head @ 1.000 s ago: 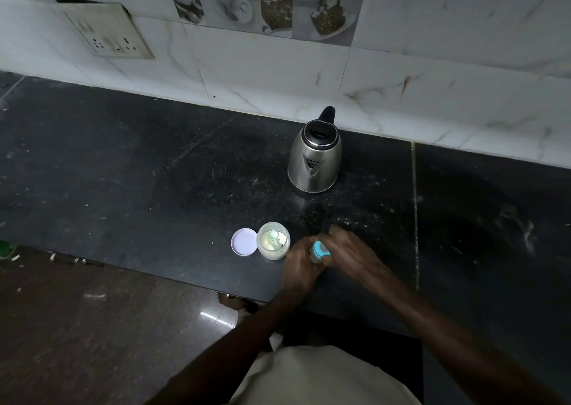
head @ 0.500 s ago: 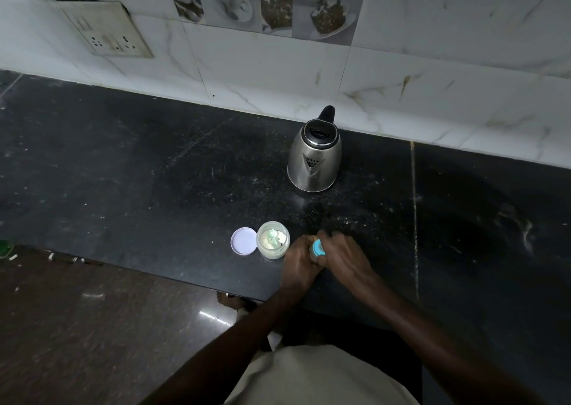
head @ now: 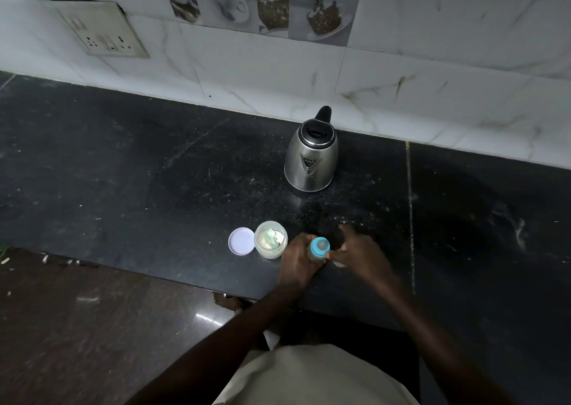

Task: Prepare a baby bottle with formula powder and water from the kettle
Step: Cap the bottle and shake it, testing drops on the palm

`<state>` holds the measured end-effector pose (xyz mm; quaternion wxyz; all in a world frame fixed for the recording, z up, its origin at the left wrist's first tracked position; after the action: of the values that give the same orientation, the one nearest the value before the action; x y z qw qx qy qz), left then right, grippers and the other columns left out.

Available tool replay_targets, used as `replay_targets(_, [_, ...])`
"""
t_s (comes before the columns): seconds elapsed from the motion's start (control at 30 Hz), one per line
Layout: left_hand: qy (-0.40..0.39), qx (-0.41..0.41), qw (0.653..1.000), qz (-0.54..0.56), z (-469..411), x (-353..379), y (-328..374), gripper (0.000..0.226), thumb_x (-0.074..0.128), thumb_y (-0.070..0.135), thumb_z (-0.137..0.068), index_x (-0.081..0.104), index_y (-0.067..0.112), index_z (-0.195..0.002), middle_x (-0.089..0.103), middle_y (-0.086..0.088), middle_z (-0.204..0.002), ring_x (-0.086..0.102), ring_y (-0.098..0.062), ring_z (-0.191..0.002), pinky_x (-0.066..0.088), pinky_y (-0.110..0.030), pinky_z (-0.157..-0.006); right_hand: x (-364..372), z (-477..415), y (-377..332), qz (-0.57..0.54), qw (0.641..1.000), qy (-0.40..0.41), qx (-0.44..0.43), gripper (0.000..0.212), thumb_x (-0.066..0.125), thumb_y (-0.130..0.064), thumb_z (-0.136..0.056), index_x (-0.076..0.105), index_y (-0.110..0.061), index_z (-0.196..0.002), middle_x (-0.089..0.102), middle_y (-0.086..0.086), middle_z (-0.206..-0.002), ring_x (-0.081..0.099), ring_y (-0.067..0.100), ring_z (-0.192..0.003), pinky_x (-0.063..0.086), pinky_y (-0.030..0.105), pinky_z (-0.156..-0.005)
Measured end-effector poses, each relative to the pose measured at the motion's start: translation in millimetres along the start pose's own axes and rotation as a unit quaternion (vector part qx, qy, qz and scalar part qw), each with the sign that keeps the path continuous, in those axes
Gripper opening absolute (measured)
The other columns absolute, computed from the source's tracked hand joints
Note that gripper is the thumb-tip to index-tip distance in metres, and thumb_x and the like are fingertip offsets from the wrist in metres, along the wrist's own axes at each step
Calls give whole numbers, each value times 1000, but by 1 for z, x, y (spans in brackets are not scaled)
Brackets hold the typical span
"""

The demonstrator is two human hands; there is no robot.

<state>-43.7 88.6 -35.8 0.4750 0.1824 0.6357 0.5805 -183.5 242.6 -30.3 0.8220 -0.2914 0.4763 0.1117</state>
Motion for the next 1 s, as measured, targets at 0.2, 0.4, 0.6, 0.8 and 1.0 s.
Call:
replay_targets(0.2, [-5, -5, 1000, -7, 1, -1, 1, 32, 86, 36, -84, 68, 29, -110, 73, 12, -107, 69, -5, -100, 59, -37, -89, -57, 32, -17, 18, 998, -35, 48, 67, 79, -8, -80, 63, -26, -143, 68, 9, -126, 66, 27, -117, 53, 38, -100])
replay_targets(0.4, [-5, -7, 1000, -8, 0, -2, 4, 31, 85, 38, -84, 68, 29, -109, 74, 12, -105, 70, -4, -98, 59, -39, -88, -2, 33, -34, 87, 993, -73, -19, 68, 81, -21, -83, 55, -29, -146, 50, 2, -144, 55, 31, -128, 53, 42, -102])
replay_targets(0.6, [-4, 2, 1000, -19, 1, -2, 6, 32, 83, 39, -84, 68, 29, -110, 74, 10, -106, 70, -6, -98, 58, -40, -88, -7, 30, -43, 136, 991, -11, 4, 43, 69, -23, -93, 59, -28, -135, 55, 5, -136, 59, 32, -122, 55, 41, -88])
replay_targets(0.8, [-4, 24, 999, -36, 0, -2, 6, 36, 88, 24, -81, 69, 21, -111, 73, 2, -108, 70, -14, -99, 58, -42, -88, -69, 35, -53, -7, 996, 85, 14, 49, 78, -27, -85, 64, -17, -131, 64, 7, -126, 63, 30, -114, 54, 41, -89])
replay_targets(1.0, [-1, 11, 1000, -14, 1, 0, 2, 30, 84, 27, -84, 67, 20, -107, 73, 0, -104, 70, -20, -97, 57, -47, -86, -98, 41, -80, -108, 981, 87, -137, 45, 83, -16, -76, 73, -20, -119, 66, -6, -113, 64, 12, -99, 51, 30, -86])
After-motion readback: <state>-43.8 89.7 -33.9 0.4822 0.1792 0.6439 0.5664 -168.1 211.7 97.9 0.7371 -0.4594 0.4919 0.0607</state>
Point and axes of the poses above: each hand's wrist, its own z-axis away from the middle knuckle, its own x-axis out of the palm, y = z × x, the point moved 5 cm from there along -z, towards the middle knuckle
